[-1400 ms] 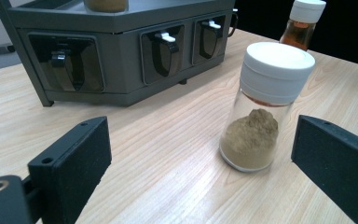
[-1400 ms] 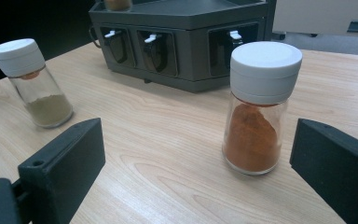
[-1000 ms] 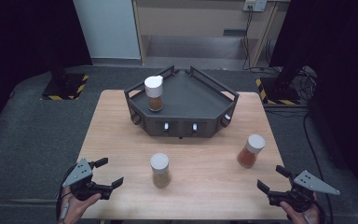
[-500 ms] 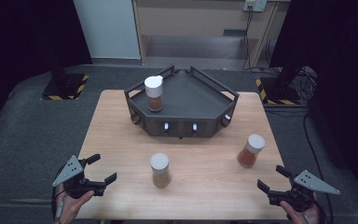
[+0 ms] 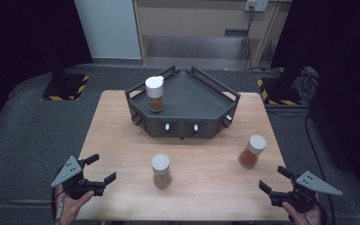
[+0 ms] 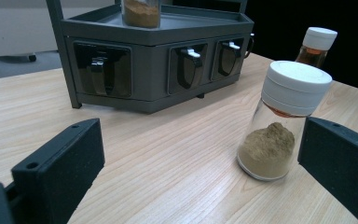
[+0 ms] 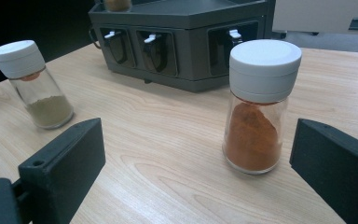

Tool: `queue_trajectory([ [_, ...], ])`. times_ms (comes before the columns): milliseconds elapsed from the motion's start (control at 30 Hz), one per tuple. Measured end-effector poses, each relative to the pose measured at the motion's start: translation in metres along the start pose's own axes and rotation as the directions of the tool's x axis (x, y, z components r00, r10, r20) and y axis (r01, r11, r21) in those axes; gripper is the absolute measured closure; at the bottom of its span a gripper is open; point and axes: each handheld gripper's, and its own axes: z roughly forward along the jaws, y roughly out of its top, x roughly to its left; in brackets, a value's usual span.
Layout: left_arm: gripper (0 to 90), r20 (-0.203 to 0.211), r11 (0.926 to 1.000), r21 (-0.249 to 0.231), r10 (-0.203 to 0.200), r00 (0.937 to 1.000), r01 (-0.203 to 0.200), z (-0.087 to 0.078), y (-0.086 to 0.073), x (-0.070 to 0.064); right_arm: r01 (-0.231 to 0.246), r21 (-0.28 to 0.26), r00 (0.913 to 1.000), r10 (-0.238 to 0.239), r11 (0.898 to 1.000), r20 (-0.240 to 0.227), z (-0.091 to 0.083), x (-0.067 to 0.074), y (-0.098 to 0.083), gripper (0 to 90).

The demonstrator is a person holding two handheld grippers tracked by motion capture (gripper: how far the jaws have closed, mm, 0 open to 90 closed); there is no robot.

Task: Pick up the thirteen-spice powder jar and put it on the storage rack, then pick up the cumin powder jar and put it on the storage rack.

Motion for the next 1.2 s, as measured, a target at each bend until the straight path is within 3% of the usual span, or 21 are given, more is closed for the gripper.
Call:
queue_trajectory([
  [900, 0.0, 0.034, 0.9995, 0.023, 0.023, 0.9992, -0.024, 0.007, 0.004, 0.001, 0.003, 0.0, 0.9998, -0.003, 1.0, 0.02, -0.003, 0.004, 0.002, 3.5],
  [1033, 0.0, 0.036, 0.9994, 0.025, 0.022, 0.9991, -0.023, 0.007, 0.004, 0.001, 0.016, -0.011, 0.9998, -0.016, 1.0, 0.009, -0.004, 0.005, 0.006, 3.3],
  [1100, 0.0, 0.037, 0.9994, 0.024, 0.022, 0.9991, -0.023, 0.007, 0.004, 0.001, -0.009, -0.023, 0.9997, 0.009, 1.0, -0.023, -0.003, 0.001, 0.008, 3.1],
  [1200, 0.0, 0.04, 0.9995, 0.026, 0.019, 0.999, -0.02, 0.007, 0.004, 0.002, -0.005, -0.015, 0.9994, 0.005, 1.0, -0.035, 0.0, 0.001, 0.013, 2.9],
])
